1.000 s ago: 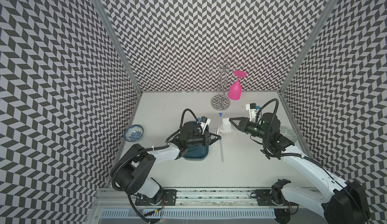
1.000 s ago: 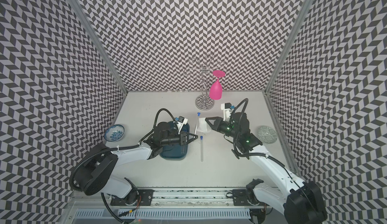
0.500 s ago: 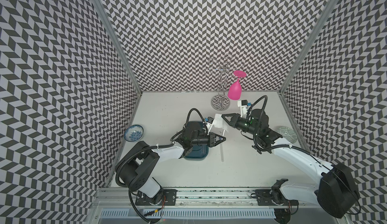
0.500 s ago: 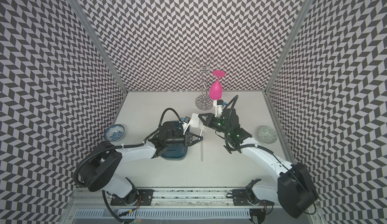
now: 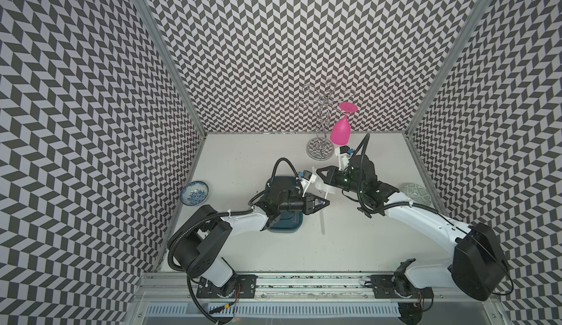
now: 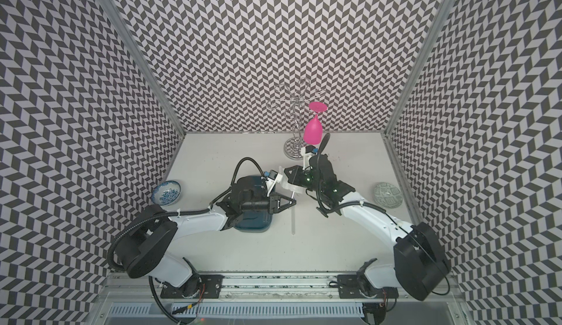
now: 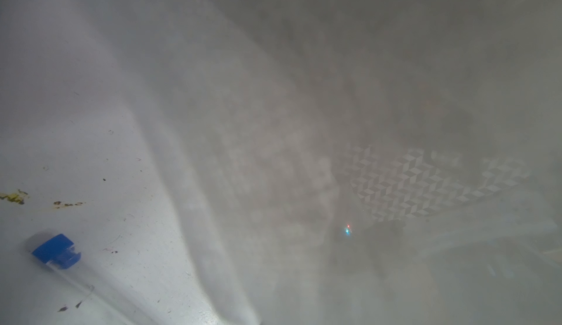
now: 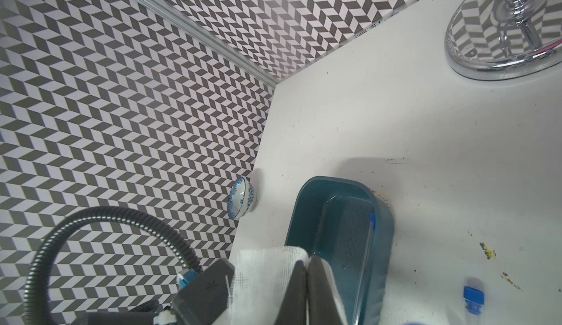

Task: Wipe the exteriors of test tubes
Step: Place the cleaning item in the test tube.

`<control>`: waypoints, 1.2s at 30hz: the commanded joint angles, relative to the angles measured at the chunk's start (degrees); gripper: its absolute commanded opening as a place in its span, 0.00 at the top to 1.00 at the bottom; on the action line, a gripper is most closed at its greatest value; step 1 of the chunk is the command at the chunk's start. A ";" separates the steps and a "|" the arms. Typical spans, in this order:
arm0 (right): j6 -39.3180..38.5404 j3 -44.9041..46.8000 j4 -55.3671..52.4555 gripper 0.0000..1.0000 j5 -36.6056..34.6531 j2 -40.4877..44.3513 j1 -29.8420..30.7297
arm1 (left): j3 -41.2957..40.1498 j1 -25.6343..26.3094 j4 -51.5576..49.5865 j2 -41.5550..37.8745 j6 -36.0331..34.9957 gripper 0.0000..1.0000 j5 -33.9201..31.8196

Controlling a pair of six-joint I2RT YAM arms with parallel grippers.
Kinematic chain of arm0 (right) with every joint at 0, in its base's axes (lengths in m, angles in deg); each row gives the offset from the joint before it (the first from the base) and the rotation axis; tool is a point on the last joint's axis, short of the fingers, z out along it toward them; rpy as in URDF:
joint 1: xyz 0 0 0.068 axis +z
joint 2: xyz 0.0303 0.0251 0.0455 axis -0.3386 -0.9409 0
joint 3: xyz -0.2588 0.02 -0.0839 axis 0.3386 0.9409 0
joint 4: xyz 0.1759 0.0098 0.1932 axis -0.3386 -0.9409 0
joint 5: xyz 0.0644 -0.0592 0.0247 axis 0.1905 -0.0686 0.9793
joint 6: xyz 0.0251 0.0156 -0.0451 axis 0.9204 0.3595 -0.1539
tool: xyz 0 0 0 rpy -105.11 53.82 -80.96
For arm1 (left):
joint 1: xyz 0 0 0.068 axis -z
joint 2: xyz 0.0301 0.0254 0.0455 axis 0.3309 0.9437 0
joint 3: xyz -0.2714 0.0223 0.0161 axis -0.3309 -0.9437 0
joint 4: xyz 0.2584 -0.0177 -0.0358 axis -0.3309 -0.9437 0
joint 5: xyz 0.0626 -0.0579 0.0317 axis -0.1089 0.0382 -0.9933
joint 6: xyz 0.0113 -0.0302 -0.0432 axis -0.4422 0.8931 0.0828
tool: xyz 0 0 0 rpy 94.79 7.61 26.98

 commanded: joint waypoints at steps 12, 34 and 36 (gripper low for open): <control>-6.55 -6.11 -9.10 0.69 -6.04 0.10 0.57 | -0.99 -0.20 4.56 0.85 2.02 0.85 0.44; -11.91 -12.67 -12.66 0.64 -3.58 0.54 2.02 | -0.93 -0.95 1.34 -0.20 -0.41 0.85 -0.53; -11.58 -13.30 -12.21 0.63 -3.68 2.13 2.02 | -0.93 -1.04 1.32 -0.08 -0.78 0.85 -0.33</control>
